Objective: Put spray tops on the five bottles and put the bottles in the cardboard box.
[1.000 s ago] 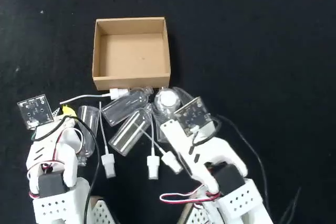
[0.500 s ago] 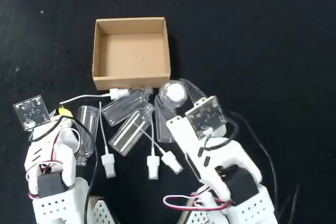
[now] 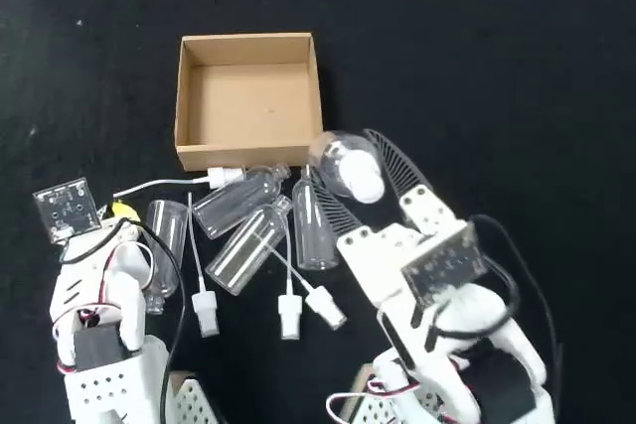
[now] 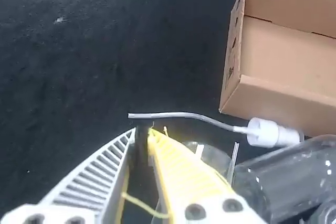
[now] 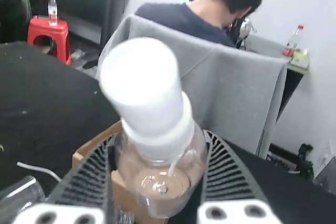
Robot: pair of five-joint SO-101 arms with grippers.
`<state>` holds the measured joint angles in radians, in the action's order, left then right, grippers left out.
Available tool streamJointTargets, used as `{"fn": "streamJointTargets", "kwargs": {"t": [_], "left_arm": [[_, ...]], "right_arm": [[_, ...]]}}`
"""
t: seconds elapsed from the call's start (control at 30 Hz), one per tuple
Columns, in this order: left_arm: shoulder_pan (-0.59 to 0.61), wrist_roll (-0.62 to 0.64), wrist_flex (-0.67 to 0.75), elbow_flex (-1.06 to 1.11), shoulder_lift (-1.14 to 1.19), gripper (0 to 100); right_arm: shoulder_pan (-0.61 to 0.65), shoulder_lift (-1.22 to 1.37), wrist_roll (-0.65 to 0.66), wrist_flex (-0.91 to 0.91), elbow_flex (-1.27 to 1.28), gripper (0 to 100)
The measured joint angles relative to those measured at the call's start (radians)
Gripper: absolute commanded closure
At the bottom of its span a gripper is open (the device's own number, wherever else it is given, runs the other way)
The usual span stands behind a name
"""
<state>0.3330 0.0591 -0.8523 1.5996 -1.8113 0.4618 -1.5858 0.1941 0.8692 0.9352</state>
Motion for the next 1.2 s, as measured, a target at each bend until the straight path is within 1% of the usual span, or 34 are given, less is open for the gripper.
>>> {"fn": "streamJointTargets", "kwargs": {"t": [0.1,0.2,1.03,1.2], "left_arm": [[0.0,-0.002,0.003,0.0,0.0,97],[0.0,-0.002,0.006,0.0,0.0,97],[0.0,-0.002,0.006,0.0,0.0,97],[0.0,-0.002,0.006,0.0,0.0,97]], "right_arm": [[0.0,0.0,0.0,0.0,-0.035,94.9],[0.0,0.061,0.0,0.0,-0.092,94.9],[-0.002,0.868,0.0,0.0,-0.562,94.9],[-0.002,1.022,-0.043,0.0,-0.661,94.9]]}}
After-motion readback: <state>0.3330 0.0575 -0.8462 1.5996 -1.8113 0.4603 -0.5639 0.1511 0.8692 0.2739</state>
